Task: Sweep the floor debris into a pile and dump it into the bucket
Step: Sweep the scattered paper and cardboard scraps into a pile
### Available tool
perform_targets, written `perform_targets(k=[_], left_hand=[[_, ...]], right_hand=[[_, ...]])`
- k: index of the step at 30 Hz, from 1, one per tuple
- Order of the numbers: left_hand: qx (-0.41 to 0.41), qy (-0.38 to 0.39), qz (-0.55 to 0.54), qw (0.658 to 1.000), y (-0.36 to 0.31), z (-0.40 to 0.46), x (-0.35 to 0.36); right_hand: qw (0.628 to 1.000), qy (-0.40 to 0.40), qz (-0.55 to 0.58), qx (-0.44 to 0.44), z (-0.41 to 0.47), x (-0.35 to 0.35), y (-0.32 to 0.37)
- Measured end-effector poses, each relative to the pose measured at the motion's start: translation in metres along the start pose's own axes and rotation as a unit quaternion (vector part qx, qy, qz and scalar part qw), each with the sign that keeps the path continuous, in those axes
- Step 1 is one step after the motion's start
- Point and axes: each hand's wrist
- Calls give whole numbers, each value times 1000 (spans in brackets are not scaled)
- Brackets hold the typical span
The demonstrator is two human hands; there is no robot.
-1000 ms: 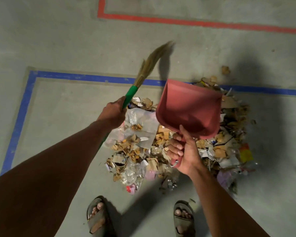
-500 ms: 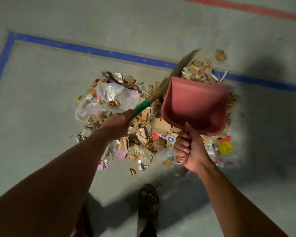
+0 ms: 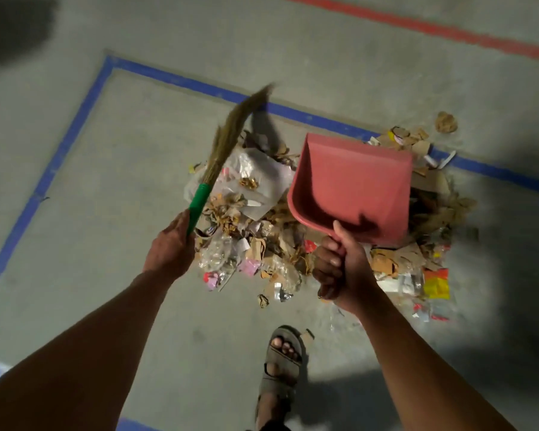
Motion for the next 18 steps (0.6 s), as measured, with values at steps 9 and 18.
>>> perform_targets(k=[9,18], left_hand=[[-84,78,64,991,53,-10,32],[63,131,5,989,-37,-41,79]], right_hand=[[999,31,10,35,7,-22,-62],[998,-42,-18,41,-50,-51,-80]])
Point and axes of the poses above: each hand's wrist, its own z-axis towards the middle knuckle, its own x-axis out of the palm, y = z × x, and after that the axes turned 10 degrees about y, right-handed
